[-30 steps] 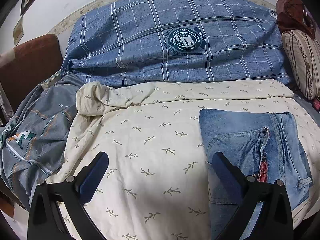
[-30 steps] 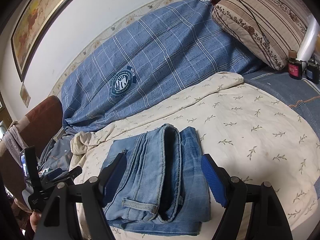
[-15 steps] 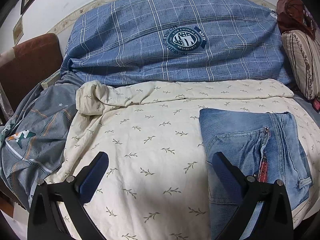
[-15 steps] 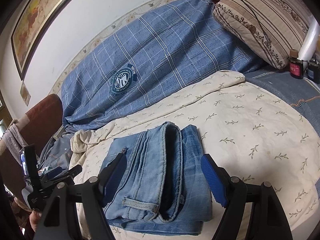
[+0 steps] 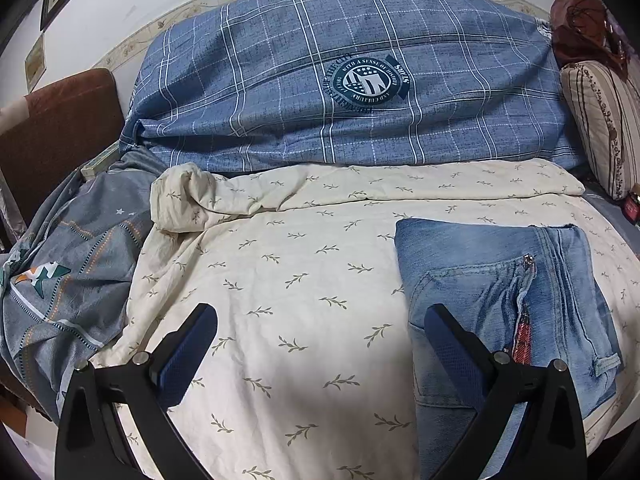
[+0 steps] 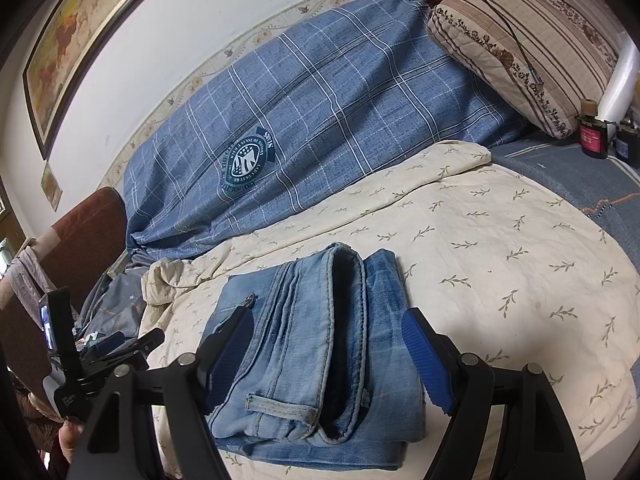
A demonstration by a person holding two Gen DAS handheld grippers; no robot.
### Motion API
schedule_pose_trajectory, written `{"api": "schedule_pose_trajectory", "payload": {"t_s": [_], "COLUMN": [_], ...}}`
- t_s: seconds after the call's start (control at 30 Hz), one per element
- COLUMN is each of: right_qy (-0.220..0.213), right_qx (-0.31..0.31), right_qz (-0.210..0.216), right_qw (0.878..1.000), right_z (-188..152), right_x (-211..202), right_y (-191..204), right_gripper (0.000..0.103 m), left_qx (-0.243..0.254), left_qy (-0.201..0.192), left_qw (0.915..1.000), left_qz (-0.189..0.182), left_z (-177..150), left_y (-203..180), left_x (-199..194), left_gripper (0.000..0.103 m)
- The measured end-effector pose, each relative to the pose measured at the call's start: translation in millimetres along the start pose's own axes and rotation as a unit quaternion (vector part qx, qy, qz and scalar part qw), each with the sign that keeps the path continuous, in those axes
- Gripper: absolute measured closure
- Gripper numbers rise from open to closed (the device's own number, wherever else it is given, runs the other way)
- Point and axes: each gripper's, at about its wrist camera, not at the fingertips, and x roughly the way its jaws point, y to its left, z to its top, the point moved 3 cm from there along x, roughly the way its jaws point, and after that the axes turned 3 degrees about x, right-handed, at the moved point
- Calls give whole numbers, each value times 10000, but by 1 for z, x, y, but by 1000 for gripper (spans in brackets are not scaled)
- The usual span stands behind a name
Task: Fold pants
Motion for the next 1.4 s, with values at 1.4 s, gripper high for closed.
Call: {"api": "schedule_pose_trajectory", "payload": {"t_s": [1.4], "right_qy": [69], "right_qx": [3], "right_qz": [11], "right_qw": [10000], "right_z": [-1], "right_x": [3], "right_y": [0], "right_gripper": [23], "left_qx": [19], "left_qy": [23], "left_qw": [10000], "left_qz": [14], "left_z": [0], "left_y": [-1], "left_x": [1], "left_gripper": [0]}}
